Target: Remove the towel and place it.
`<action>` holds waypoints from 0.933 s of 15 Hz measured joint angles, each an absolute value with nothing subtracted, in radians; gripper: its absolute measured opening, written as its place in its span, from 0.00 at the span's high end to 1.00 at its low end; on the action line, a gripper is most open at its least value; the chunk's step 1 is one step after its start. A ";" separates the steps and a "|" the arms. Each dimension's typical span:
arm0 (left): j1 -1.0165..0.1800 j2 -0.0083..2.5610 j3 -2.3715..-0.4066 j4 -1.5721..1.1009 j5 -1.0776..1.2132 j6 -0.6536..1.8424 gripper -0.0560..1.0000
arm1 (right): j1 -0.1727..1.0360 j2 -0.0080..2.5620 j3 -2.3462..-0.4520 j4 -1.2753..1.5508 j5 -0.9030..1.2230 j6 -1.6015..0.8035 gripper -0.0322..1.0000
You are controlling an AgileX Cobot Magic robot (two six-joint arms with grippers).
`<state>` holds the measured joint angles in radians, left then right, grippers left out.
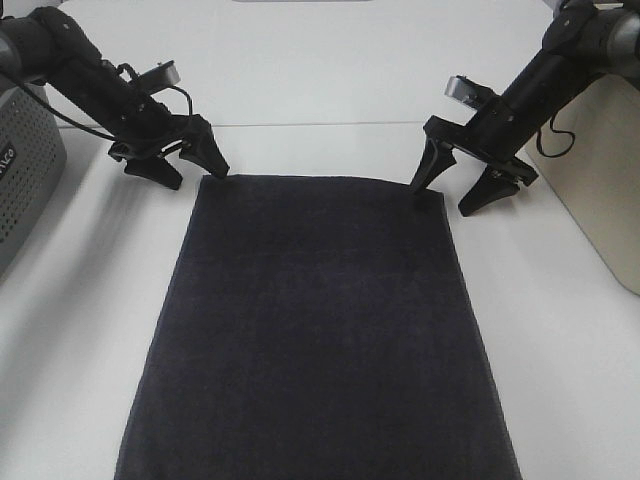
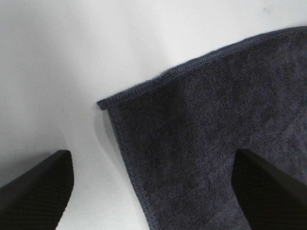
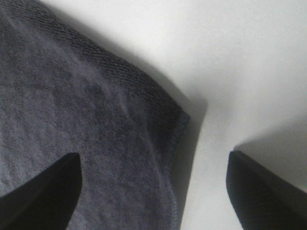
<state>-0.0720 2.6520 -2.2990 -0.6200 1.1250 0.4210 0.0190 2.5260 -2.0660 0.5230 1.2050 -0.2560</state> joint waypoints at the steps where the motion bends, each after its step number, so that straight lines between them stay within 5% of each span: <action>1: -0.072 2.656 -2.304 -0.626 1.125 0.422 0.15 | 0.019 2.527 -2.066 0.535 1.197 -0.267 0.18; 9: -0.072 2.659 -2.304 -0.638 1.128 0.396 0.15 | 0.019 2.528 -2.066 0.546 1.152 -0.274 0.18; 14: -0.141 2.672 -2.306 -0.654 1.114 0.352 0.21 | 0.073 2.530 -2.066 0.514 1.077 -0.268 0.29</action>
